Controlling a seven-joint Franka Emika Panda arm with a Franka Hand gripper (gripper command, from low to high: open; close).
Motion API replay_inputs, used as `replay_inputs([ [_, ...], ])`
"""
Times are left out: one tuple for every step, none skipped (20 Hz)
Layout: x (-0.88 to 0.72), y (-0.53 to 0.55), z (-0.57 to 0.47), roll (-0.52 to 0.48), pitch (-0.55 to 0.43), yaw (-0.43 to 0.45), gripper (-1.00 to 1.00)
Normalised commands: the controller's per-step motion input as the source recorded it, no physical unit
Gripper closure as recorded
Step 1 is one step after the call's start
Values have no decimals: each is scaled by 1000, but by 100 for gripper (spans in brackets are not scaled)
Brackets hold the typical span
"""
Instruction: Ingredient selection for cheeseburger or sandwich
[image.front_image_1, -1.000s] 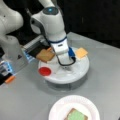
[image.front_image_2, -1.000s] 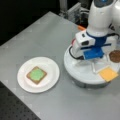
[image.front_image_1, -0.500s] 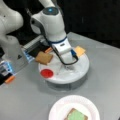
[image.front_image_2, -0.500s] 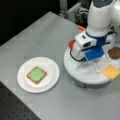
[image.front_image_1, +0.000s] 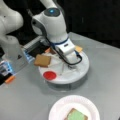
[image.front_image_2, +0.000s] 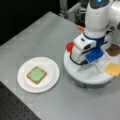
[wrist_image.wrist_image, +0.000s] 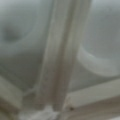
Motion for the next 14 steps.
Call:
replay_inputs([
  [12, -139, -160, 94, 27, 214, -100],
  [13, -140, -161, 88, 31, 203, -100],
  [13, -141, -159, 82, 30, 203, -100],
  [13, -142, -158, 80, 29, 203, -100],
  [9, -142, -160, 82, 28, 211, -100],
  [6, -142, -161, 82, 28, 212, -100],
  [2, -145, -165, 85, 31, 218, -100],
  [-1, -151, -170, 86, 32, 223, -100],
  [-9, -156, -171, 83, 31, 220, -100],
  [-30, -164, -162, 68, 26, 170, -100],
  [-61, -173, -148, 51, 30, 119, -100],
  [-79, -178, -139, 47, 31, 107, -100],
  [-101, -183, -123, 40, 38, 74, -100],
  [-121, -174, -115, 44, 62, 13, -100],
])
